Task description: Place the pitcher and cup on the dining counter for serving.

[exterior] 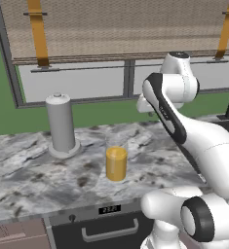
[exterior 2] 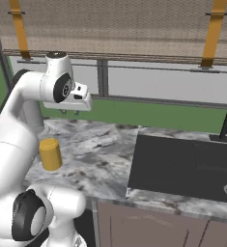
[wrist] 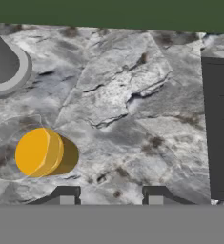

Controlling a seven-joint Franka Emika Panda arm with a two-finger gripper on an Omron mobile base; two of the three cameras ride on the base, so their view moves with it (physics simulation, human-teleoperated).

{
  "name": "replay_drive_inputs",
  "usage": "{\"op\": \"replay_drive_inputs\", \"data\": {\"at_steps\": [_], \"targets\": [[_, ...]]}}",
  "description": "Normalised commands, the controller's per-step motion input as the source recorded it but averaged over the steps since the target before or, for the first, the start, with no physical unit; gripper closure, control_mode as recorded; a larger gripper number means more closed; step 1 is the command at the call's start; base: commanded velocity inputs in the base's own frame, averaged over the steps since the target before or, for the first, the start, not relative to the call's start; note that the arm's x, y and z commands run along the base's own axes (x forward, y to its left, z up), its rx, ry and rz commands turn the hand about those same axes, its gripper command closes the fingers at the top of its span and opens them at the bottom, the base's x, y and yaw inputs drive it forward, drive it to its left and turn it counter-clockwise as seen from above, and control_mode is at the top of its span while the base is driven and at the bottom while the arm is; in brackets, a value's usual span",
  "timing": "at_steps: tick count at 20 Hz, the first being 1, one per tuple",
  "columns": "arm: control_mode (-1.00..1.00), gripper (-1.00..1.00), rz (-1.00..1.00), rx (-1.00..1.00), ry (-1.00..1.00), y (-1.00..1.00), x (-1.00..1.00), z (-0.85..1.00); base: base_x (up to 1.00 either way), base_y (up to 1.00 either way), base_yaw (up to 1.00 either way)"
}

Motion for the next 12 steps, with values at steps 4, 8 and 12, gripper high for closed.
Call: {"op": "replay_drive_inputs", "data": {"at_steps": [4, 8, 12], "targets": [[-1.00, -1.00, 0.00, 0.03, 0.00, 0.16, -0.09, -0.02, 0.00, 0.00, 0.00], [-1.00, -1.00, 0.00, 0.00, 0.00, 0.89, -0.36, -0.29, 0.00, 0.00, 0.00], [-1.00, -1.00, 0.00, 0.00, 0.03, 1.00, -0.38, -0.50, 0.00, 0.00, 0.00]]}}
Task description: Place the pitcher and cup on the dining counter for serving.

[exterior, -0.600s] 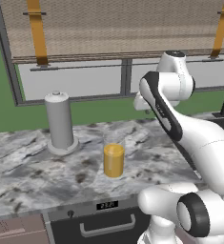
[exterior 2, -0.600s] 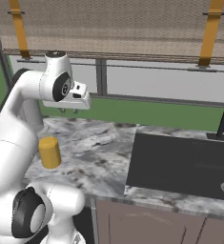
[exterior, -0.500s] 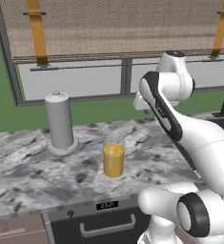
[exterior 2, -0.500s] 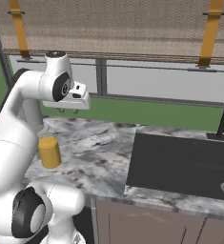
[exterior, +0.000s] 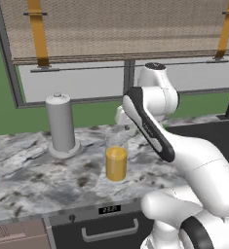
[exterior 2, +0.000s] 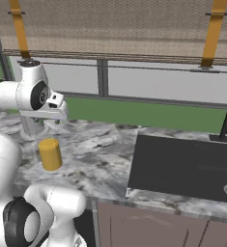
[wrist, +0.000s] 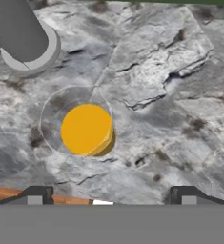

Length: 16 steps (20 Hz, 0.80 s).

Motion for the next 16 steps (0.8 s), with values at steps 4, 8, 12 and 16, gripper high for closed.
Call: {"op": "replay_drive_inputs", "data": {"at_steps": [4, 8, 12, 16], "targets": [[-1.00, -1.00, -0.07, 0.00, 0.07, 1.00, -0.11, -0.93, 0.00, 0.00, 0.00], [-1.00, -1.00, -0.27, 0.00, 0.07, 0.39, 0.26, -0.82, 0.00, 0.00, 0.00], [-1.00, -1.00, -0.17, -0.02, 0.00, 0.06, 0.30, -0.34, 0.00, 0.00, 0.00], [-1.00, -1.00, -0.16, -0.04, 0.00, 0.12, 0.42, -0.29, 0.00, 0.00, 0.00]]}}
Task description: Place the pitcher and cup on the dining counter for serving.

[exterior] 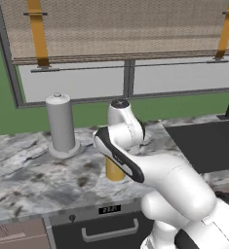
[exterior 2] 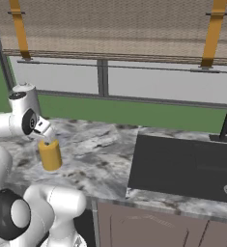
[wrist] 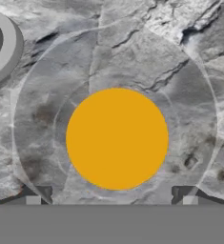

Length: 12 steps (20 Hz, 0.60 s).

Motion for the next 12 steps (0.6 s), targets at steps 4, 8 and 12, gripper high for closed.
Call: {"op": "replay_drive_inputs", "data": {"at_steps": [4, 8, 12], "targets": [[-1.00, -1.00, -0.13, -0.01, 0.00, 0.22, 0.30, -0.13, 0.00, 0.00, 0.00], [-1.00, -1.00, -0.04, 0.00, 0.00, 0.51, -0.16, -0.30, 0.00, 0.00, 0.00], [-1.00, -1.00, -0.03, 0.00, -0.01, 0.08, -0.61, -0.14, 0.00, 0.00, 0.00]]}}
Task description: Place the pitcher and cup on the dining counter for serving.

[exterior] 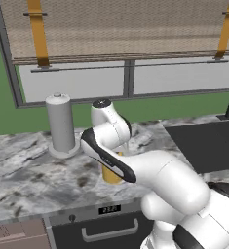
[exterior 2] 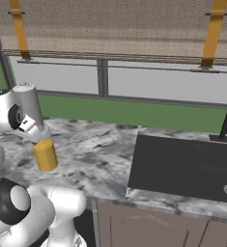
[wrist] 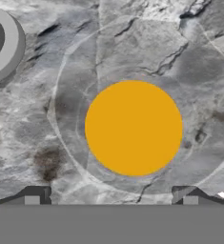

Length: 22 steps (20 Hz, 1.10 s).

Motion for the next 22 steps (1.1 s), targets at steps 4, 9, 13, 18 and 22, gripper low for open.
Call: {"op": "replay_drive_inputs", "data": {"at_steps": [4, 9, 13, 18, 22], "targets": [[-1.00, -1.00, 0.00, 0.00, -0.01, -0.06, -0.21, -0.10, 0.00, 0.00, 0.00], [-1.00, 1.00, 0.00, 0.00, 0.00, -0.16, -0.07, -0.07, 0.00, 0.00, 0.00], [-1.00, 1.00, 0.00, -0.01, 0.00, -0.11, 0.00, -0.11, 0.00, 0.00, 0.00], [-1.00, 1.00, 0.00, -0.06, 0.00, -0.02, 0.00, -0.11, 0.00, 0.00, 0.00], [-1.00, 1.00, 0.00, -0.08, -0.01, -0.07, 0.00, -0.14, 0.00, 0.00, 0.00]]}}
